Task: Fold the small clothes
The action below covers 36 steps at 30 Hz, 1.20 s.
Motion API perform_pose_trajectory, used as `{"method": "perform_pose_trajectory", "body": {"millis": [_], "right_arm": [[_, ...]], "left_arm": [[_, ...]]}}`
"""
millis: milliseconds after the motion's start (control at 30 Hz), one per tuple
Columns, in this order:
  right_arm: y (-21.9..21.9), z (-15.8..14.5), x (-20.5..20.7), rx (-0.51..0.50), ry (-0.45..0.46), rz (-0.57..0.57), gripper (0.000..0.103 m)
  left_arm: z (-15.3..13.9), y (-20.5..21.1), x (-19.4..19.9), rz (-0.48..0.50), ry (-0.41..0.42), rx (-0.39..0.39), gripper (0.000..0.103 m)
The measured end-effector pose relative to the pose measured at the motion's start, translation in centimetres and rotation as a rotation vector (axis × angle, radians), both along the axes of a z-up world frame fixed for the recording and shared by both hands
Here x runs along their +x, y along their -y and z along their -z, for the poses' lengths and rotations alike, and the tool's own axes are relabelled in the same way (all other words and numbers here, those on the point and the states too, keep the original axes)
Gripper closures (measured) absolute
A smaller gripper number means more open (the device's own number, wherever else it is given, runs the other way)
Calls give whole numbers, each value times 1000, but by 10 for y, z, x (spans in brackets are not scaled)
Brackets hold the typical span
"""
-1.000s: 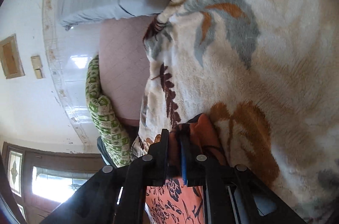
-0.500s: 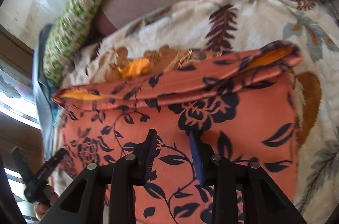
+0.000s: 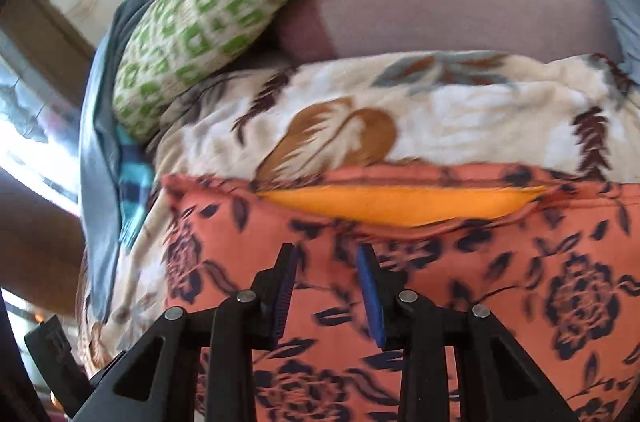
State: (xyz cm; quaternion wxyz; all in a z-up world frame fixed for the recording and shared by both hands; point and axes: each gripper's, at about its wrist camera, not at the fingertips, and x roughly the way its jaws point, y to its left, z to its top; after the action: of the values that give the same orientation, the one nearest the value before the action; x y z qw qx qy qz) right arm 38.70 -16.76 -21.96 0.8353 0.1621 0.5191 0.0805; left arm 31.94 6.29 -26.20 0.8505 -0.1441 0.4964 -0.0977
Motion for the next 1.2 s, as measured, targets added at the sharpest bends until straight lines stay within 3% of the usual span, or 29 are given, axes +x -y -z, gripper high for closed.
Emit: {"method": "perform_pose_trajectory", "body": {"millis": [100,167,233,300,367,400,533,600,700,800,833,900,967,1000,1067,1200], "right_arm": [[-31,34,31,-62,-69,18,68],[-25,48,48,-53,-73,60,68],[-10,42,53,40,-113,139,68],[2,23,43,60,-61,152,68],[12,-3,21,-23,63,135,68],[21,-11,10,-44,82,142,68],[83,-19,-46,-19,66,238,68],[116,-19,-87,-57,73,299,68],[156,-8,-141,-130,63,370,68],[190,20,-185,-196,28,448,68],[199,33,-193,-184,7,471,68],[207,42,-201,-146,30,499,68],[198,28,-193,-190,30,483,66],[190,20,-191,-184,73,462,66],[172,12,-183,-120,126,411,66],[133,14,-164,-75,132,281,66]], "left_arm": [[1,1,0,25,-11,13,55],[2,4,1,48,-12,38,55],[4,7,4,62,-20,52,54],[3,8,4,61,-20,61,54],[1,10,3,64,-13,74,53],[0,11,3,67,-9,81,53],[-7,4,5,38,26,68,53],[-15,0,3,-6,78,111,53],[-19,0,5,-16,122,143,47],[-1,7,12,-2,67,209,42],[8,9,14,-2,36,240,36],[9,7,10,-30,47,254,33],[0,11,7,-19,75,280,33],[-6,13,4,-15,106,293,33],[-14,18,-3,-20,156,337,33],[-18,28,-4,-18,182,381,32]]}}
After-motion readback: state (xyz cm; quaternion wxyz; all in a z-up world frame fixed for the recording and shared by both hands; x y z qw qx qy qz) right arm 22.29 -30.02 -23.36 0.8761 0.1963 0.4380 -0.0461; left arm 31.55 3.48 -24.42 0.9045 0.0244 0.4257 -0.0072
